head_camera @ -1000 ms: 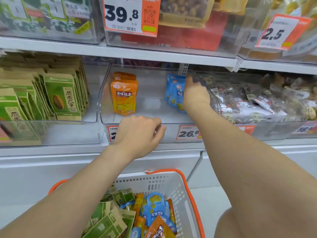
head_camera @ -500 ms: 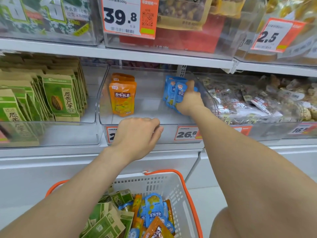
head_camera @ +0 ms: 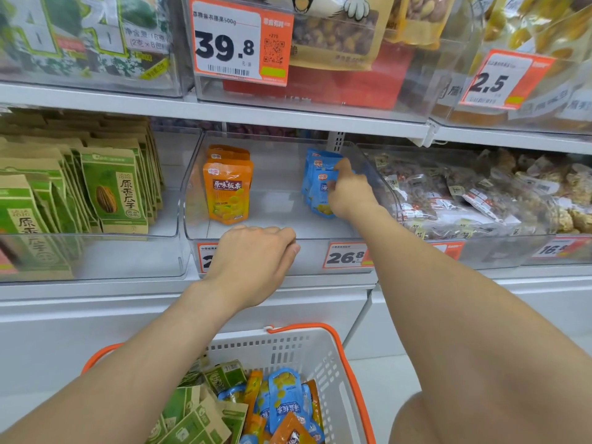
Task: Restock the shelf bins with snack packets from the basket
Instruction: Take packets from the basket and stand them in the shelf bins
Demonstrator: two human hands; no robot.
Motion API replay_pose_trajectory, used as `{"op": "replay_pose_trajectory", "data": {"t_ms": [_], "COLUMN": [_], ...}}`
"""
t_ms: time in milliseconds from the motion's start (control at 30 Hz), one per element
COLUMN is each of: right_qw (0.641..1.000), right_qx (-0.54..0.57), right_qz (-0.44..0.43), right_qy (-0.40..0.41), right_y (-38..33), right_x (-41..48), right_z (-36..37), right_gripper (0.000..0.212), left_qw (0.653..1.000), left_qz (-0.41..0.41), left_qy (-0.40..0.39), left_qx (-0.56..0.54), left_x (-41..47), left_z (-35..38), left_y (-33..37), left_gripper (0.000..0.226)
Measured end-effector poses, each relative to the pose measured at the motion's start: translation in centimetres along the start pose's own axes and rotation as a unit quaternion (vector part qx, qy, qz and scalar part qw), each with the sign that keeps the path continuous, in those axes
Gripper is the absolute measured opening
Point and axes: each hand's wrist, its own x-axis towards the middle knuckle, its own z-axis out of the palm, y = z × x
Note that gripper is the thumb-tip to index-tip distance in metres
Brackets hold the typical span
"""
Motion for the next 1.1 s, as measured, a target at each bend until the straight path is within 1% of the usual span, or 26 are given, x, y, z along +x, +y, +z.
{"op": "replay_pose_trajectory", "data": {"t_ms": [100,133,233,300,433,500,633,733,867,967,1100], "right_qw": [1.0,1.0,0.999,0.994,0.968,0.955,0.959,0.965,0.96,0.955,0.955], "right_qx": [0.015,0.013,-0.027,-0.093,-0.186,-0.227,-0.232,-0.229,-0.266,-0.283,-0.279], "right_qz": [0.013,0.014,-0.005,-0.046,-0.166,-0.188,-0.159,-0.115,-0.063,-0.058,-0.083], "right_qy": [0.01,0.01,0.016,0.031,0.005,0.011,0.025,0.057,0.059,0.061,0.059], "right_y": [-0.1,-0.1,-0.2,-0.2,-0.7,-1.2,-1.3,-1.2,-0.9,-0.9,-1.3], "right_x": [0.0,0.0,-0.5,-1.1,-1.3,-1.2,-1.3,-1.1,-1.0,-1.1,-1.2], "right_z": [-0.1,-0.1,-0.1,-0.1,0.4,0.5,0.6,0.4,-0.3,-0.5,-0.5], "right_gripper": [0.045,0.05,0.074,0.084,0.083,0.085,0.077,0.068,0.06,0.069,0.084], "left_qw": [1.0,1.0,1.0,1.0,1.0,1.0,1.0,0.999,0.999,0.999,0.999], "left_qz": [-0.001,-0.001,-0.004,-0.004,-0.005,-0.007,-0.013,-0.014,-0.014,-0.016,-0.02], "left_qy": [-0.005,-0.007,-0.009,-0.011,-0.017,-0.019,-0.028,-0.03,-0.031,-0.031,-0.036], "left_qx": [0.007,0.008,0.006,0.005,0.001,0.003,0.007,0.011,0.013,0.016,0.016], "left_x": [0.1,0.1,0.1,0.1,0.0,0.1,0.1,0.1,0.1,0.1,0.0], "left_z": [0.0,0.0,-0.1,-0.1,-0.1,0.0,-0.2,-0.4,-0.4,-0.5,-0.5], "left_y": [-0.2,-0.1,-0.1,0.0,0.0,0.0,0.1,0.2,0.2,0.3,0.4], "left_gripper": [0.033,0.033,0.032,0.032,0.031,0.031,0.032,0.032,0.032,0.033,0.034]}}
